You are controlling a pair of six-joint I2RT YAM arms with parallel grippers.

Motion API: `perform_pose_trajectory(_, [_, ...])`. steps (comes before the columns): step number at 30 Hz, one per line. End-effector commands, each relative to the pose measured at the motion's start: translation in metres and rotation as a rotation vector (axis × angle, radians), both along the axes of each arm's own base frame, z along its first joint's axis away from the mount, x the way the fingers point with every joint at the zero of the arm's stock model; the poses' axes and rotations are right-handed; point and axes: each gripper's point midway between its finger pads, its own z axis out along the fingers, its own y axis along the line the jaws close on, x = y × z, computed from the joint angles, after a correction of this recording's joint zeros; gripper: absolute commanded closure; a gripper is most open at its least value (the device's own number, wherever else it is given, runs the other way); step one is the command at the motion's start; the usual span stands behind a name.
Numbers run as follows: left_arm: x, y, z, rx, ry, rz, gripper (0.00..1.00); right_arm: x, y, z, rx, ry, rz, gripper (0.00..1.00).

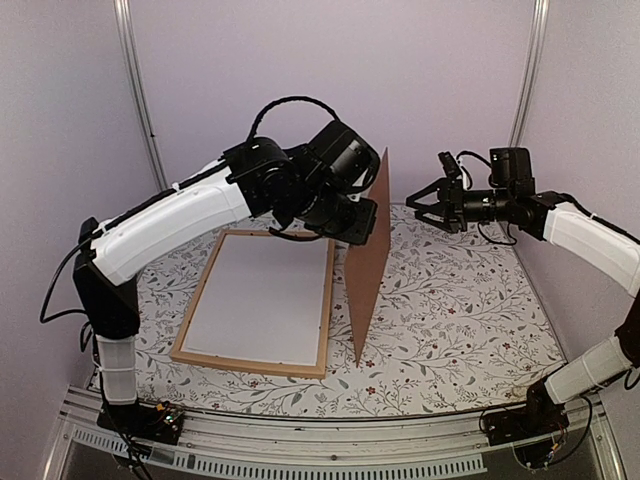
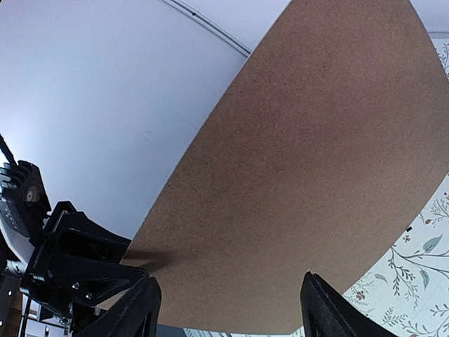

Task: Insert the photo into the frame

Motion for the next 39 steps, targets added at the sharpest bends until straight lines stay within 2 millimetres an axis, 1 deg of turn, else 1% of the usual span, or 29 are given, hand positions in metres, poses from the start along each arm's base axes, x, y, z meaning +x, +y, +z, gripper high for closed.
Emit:
perform_pose_trajectory(1, [0.01, 0.01, -0.016, 0.043, 0.03, 0.022, 0.79, -0.002, -0.006, -0.008, -0.019, -0.002, -0.015, 0.28])
perform_pose_trajectory(7, [0.014, 0.014, -0.024, 0.056, 0.049, 0.028, 0.79, -0.002, -0.009, -0.016, -0.026, 0.008, -0.02, 0.28])
perform_pose_trajectory(11, [0.014, 0.018, -0.024, 0.062, 0.05, 0.037, 0.84, -0.001, -0.01, -0.019, -0.026, 0.013, -0.021, 0.28])
perform_pose_trajectory(14, [0.016, 0.023, -0.02, 0.063, 0.043, 0.05, 0.95, -0.001, -0.01, -0.022, -0.026, 0.018, -0.022, 0.28])
perform_pose_trajectory(16, [0.018, 0.029, -0.016, 0.062, 0.034, 0.063, 0.99, -0.001, -0.011, -0.023, -0.027, 0.019, -0.023, 0.28])
perform_pose_trajectory(21, [0.022, 0.05, 0.0, 0.012, 0.016, 0.094, 1.0, -0.001, -0.016, -0.026, -0.032, 0.025, -0.036, 0.28])
perform_pose_trajectory(24, [0.024, 0.068, 0.011, -0.08, 0.017, 0.104, 1.0, -0.002, -0.02, -0.026, -0.041, 0.025, -0.05, 0.28])
perform_pose_trajectory(25, [0.025, 0.076, 0.016, -0.117, 0.015, 0.11, 1.0, -0.003, -0.022, -0.024, -0.045, 0.019, -0.057, 0.28])
perform_pose_trajectory(27, [0.027, 0.092, 0.032, -0.222, -0.005, 0.125, 1.0, -0.003, -0.026, -0.021, -0.055, 0.01, -0.073, 0.28])
perform_pose_trajectory(30, [0.024, 0.123, 0.051, -0.368, -0.02, 0.148, 1.0, -0.004, -0.03, -0.017, -0.064, -0.004, -0.085, 0.28])
perform_pose_trajectory(31, [0.022, 0.139, 0.065, -0.428, -0.038, 0.161, 1.0, -0.004, -0.031, -0.018, -0.067, -0.005, -0.086, 0.28])
perform_pose_trajectory(34, [0.019, 0.171, 0.073, -0.528, -0.043, 0.185, 1.0, -0.003, -0.031, -0.02, -0.072, 0.0, -0.086, 0.28])
perform_pose_trajectory(36, [0.015, 0.191, 0.074, -0.564, -0.038, 0.203, 1.0, -0.001, -0.031, -0.023, -0.075, 0.005, -0.086, 0.28])
perform_pose_trajectory(39, [0.017, 0.22, 0.068, -0.571, -0.038, 0.27, 1.0, 0.0, -0.03, -0.027, -0.072, 0.012, -0.08, 0.28])
